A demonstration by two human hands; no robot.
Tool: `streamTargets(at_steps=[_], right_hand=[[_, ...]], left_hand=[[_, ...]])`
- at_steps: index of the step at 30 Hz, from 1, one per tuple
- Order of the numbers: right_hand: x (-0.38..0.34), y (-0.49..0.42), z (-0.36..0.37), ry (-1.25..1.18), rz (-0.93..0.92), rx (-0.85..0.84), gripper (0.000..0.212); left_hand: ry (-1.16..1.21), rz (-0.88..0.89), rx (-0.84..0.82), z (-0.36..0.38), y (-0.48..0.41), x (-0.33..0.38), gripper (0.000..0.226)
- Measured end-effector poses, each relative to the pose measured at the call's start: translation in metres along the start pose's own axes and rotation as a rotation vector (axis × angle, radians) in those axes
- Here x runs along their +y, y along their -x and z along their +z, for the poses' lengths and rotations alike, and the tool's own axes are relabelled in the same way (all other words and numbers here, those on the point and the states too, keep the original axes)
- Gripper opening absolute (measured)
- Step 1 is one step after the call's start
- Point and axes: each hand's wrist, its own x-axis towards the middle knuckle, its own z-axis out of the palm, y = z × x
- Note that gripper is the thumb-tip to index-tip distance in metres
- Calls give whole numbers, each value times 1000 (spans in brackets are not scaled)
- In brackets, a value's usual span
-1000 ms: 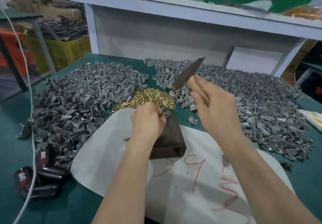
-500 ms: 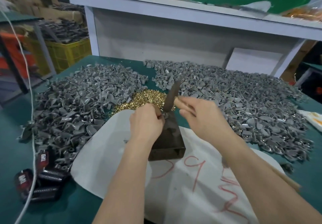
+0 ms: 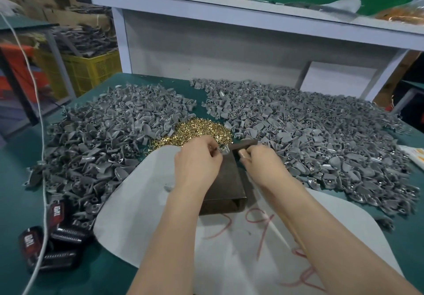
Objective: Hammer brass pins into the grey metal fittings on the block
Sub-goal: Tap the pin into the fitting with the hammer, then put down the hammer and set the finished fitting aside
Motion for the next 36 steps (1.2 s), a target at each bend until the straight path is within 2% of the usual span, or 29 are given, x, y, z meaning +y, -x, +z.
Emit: streamTargets(at_steps=[3,6,8,9,10,11,13,14,15,16,17,19,21,22,24,26,29,33,36], right_hand=[[0,1,-10,33,-22,-5,23],[-6,4,-32,-314,-167,121,27],[-17,8,-43,-507,-314,-9,18],[-22,7,-44,-524,-352,-71,11],[-24,4,-45,-521,-348,-46,11],[-24,-3,-46,-548,-312,62,13],[-15,-25,-55,-629,-91,392,15],[-11,-37,-59,-657,35,481,32],[-8,-47,-60,-628,153,463,52],[-9,-55,-58,-527,223,368,67],[-18,-60,-52,-407,216,266,74],[-46,-63,-35,-259,6,147,68],[-83,-62,-21,-222,-287,65,51],[-100,-64,-13,-186,-377,7,45],[-130,-69,0,-63,-455,-125,44],[-150,-73,13,71,-418,-218,43],[-157,-76,22,86,-347,-140,31],[-153,-75,28,20,-356,-82,15],[-149,-73,31,-93,-342,-63,16]], left_hand=[[39,6,16,2,0,0,10],[108,20,44,3,-1,0,9],[167,41,51,4,-1,2,10],[212,47,59,4,-1,2,11],[265,44,74,4,-1,2,15],[320,29,98,3,-2,3,22],[433,-22,187,0,-4,2,34],[498,-53,251,-2,-5,2,33],[576,-86,322,-3,-6,2,29],[664,-123,395,-6,-6,2,25],[752,-166,466,-8,-7,1,23],[918,-272,592,-12,-10,-4,22],[1083,-376,684,-16,-13,-10,21],[1149,-420,714,-17,-14,-13,21],[1239,-483,752,-18,-17,-16,20],[1268,-511,772,-18,-18,-18,22],[1280,-500,772,-16,-19,-17,23],[1288,-524,738,-14,-19,-17,23],[1289,-537,726,-17,-18,-15,23]])
